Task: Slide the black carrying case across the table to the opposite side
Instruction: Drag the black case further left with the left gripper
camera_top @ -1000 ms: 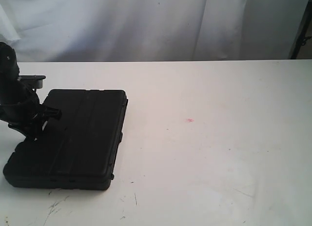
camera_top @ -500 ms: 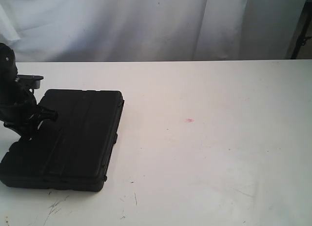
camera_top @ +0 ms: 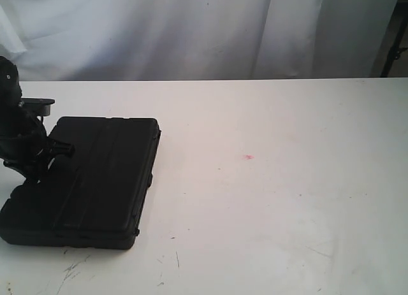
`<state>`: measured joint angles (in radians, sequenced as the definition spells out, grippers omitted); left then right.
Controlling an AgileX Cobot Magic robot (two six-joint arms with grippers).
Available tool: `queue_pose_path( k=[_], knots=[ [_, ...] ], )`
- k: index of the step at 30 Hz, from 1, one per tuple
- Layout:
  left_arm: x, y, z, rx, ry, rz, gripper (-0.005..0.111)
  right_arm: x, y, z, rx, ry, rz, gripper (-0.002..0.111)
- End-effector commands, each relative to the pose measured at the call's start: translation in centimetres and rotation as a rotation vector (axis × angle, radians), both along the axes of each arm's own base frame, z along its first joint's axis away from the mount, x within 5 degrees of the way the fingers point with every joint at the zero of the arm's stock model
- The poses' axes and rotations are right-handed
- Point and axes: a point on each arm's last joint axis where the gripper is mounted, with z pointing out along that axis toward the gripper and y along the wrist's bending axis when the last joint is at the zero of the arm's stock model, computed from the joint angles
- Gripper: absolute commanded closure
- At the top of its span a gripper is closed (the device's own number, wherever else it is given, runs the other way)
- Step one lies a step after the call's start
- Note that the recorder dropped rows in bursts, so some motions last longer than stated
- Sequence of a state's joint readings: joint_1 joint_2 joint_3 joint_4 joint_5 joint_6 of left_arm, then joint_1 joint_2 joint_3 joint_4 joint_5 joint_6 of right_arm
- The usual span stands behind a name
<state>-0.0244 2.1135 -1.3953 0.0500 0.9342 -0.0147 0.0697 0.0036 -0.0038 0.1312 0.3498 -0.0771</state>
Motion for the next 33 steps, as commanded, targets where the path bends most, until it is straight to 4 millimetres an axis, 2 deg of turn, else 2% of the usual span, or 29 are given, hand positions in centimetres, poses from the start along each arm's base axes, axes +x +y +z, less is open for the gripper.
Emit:
queue_pose_path(
  k=[1,19,23,29,33],
  knots=[
    [-0.3,-0.3,0.2,-0.04,0.015,0.032,0.107,0.0,0.0,-0.1,-0.009,-0.003,0.0,0.108],
    [-0.4,-0.5,0.2,-0.057,0.029,0.057,0.106,0.0,0.0,-0.1,-0.009,-0.003,0.0,0.108],
    [-0.4,-0.4,0.2,-0.05,0.029,0.049,0.095,0.0,0.0,-0.1,-0.009,-0.003,0.0,0.108],
    [-0.3,-0.4,0.4,-0.05,0.018,0.049,0.062,0.0,0.0,-0.1,-0.009,-0.003,0.0,0.108],
    [-0.2,-0.4,1.5,-0.052,-0.026,0.048,0.056,0.0,0.0,-0.1,-0.009,-0.003,0.0,0.108]
  ],
)
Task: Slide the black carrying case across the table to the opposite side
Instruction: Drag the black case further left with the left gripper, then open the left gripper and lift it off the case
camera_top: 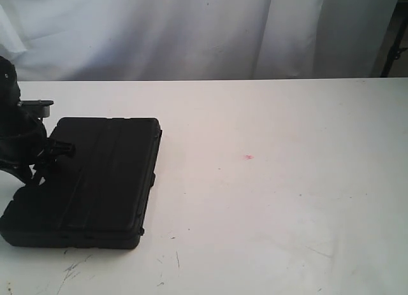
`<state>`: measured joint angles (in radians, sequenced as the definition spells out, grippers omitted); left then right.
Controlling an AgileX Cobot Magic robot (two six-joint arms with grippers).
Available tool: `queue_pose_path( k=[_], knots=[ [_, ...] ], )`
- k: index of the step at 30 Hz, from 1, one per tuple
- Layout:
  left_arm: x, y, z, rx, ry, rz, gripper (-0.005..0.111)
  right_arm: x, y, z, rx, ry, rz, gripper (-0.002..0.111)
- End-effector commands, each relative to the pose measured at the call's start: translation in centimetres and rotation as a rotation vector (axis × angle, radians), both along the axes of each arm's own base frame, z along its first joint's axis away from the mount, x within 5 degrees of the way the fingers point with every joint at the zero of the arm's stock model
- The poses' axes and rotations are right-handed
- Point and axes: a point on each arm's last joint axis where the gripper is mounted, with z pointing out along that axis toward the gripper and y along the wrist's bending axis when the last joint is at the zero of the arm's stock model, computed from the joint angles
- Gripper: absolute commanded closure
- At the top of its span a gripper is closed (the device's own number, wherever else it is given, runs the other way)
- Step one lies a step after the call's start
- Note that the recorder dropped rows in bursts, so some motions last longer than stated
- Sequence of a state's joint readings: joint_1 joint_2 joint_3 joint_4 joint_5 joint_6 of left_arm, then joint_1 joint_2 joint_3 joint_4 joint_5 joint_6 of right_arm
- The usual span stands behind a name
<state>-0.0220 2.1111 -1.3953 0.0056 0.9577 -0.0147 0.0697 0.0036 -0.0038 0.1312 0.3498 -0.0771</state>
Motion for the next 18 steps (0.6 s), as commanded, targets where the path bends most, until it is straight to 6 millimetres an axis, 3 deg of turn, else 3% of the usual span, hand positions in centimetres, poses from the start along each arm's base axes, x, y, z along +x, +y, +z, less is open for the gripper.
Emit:
queue_pose_path(
  k=[1,8,9,10,12,13,18],
  knots=[
    [0.0,-0.2,1.9,-0.017,-0.063,0.02,0.056,0.0,0.0,-0.1,-0.009,-0.003,0.0,0.108],
    [-0.4,-0.2,7.5,-0.027,-0.232,0.041,0.058,0.0,0.0,-0.1,-0.009,-0.003,0.0,0.108],
    [-0.6,-0.3,8.3,-0.036,-0.253,0.049,0.062,0.0,0.0,-0.1,-0.009,-0.003,0.0,0.108],
    [-1.0,-0.4,9.9,-0.061,-0.29,0.061,0.08,0.0,0.0,-0.1,-0.009,-0.003,0.0,0.108],
    [-1.7,-0.7,11.7,-0.094,-0.33,0.055,0.102,0.0,0.0,-0.1,-0.009,-0.003,0.0,0.108],
    [-2.0,-0.8,12.5,-0.104,-0.348,0.045,0.107,0.0,0.0,-0.1,-0.009,-0.003,0.0,0.108],
    [-5.8,-1.4,17.6,-0.137,-0.544,0.03,0.107,0.0,0.0,-0.1,-0.009,-0.003,0.0,0.108]
  ],
)
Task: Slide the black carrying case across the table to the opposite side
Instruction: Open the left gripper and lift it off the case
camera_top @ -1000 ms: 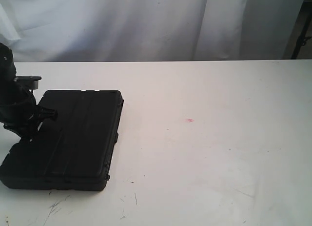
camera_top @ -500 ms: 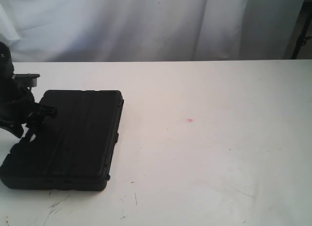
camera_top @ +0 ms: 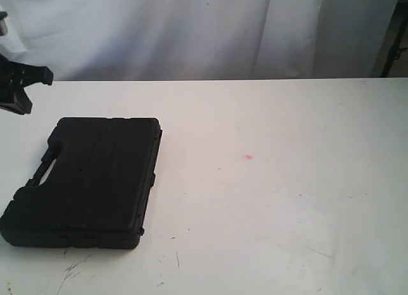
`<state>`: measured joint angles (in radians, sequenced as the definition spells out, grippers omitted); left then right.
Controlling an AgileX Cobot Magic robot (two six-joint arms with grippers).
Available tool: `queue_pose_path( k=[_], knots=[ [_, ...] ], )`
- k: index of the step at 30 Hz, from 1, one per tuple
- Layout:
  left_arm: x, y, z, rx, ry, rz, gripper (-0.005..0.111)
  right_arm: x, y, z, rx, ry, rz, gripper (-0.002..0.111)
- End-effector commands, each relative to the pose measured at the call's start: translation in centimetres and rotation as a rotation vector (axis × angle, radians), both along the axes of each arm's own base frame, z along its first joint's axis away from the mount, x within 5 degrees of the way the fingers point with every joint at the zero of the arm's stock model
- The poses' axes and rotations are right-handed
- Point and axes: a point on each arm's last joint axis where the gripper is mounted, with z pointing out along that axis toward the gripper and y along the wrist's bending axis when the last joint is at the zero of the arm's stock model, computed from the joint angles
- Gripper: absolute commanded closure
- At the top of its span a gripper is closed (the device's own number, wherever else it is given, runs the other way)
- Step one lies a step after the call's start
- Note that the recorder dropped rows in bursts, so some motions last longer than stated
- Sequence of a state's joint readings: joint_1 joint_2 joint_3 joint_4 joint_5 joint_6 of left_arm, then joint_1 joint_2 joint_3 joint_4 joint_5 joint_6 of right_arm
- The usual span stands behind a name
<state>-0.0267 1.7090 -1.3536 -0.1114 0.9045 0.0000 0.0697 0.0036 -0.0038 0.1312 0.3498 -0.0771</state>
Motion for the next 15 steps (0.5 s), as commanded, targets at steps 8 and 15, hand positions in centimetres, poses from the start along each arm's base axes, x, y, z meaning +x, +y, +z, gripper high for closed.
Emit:
queue_pose_path(
  k=[8,15],
  knots=[
    [-14.4,-0.2,5.6,-0.105,-0.51,0.045,0.107,0.0,0.0,-0.1,-0.009,-0.003,0.0,0.108],
    [-22.5,0.0,4.5,-0.145,-0.636,0.048,0.107,0.0,0.0,-0.1,-0.009,-0.003,0.0,0.108]
  ],
)
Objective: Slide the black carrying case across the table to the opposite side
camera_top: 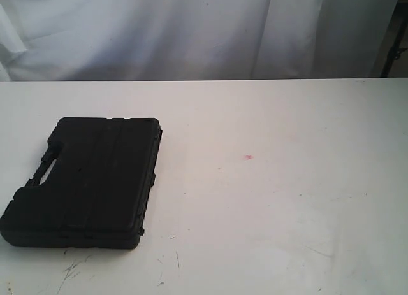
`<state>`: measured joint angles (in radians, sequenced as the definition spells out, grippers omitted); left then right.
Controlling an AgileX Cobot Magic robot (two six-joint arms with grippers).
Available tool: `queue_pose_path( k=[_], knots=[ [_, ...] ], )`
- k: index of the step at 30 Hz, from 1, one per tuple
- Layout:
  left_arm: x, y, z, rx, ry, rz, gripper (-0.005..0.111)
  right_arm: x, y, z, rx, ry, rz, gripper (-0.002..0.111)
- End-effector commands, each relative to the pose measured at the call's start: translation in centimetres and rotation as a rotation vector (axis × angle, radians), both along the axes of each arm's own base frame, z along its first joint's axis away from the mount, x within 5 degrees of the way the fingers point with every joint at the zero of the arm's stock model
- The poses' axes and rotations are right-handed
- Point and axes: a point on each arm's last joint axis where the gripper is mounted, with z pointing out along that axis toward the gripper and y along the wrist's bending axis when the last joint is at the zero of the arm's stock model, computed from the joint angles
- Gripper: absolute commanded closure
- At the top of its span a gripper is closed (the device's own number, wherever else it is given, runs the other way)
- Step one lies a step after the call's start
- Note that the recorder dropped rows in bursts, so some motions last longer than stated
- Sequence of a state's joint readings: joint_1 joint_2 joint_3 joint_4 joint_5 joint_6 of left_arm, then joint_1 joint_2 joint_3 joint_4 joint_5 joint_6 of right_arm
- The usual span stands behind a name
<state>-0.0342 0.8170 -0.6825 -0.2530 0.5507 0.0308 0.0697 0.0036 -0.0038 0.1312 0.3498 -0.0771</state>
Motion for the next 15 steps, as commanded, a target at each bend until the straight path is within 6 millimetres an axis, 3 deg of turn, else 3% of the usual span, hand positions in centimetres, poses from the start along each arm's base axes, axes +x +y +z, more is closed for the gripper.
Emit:
queue_pose_path(
  k=[1,3,8,15],
  knots=[
    [-3.8,0.0,0.0,-0.017,-0.097,-0.01,0.107,0.0,0.0,-0.1,-0.009,-0.003,0.0,0.108],
    [-6.0,-0.1,0.1,-0.017,-0.124,-0.026,0.107,0.0,0.0,-0.1,-0.009,-0.003,0.0,0.108],
    [-8.9,0.0,1.0,-0.019,-0.23,-0.036,0.107,0.0,0.0,-0.1,-0.009,-0.003,0.0,0.108],
    [-10.8,0.6,1.5,0.079,-0.325,-0.018,0.107,0.0,0.0,-0.1,-0.009,-0.003,0.0,0.108]
  ],
)
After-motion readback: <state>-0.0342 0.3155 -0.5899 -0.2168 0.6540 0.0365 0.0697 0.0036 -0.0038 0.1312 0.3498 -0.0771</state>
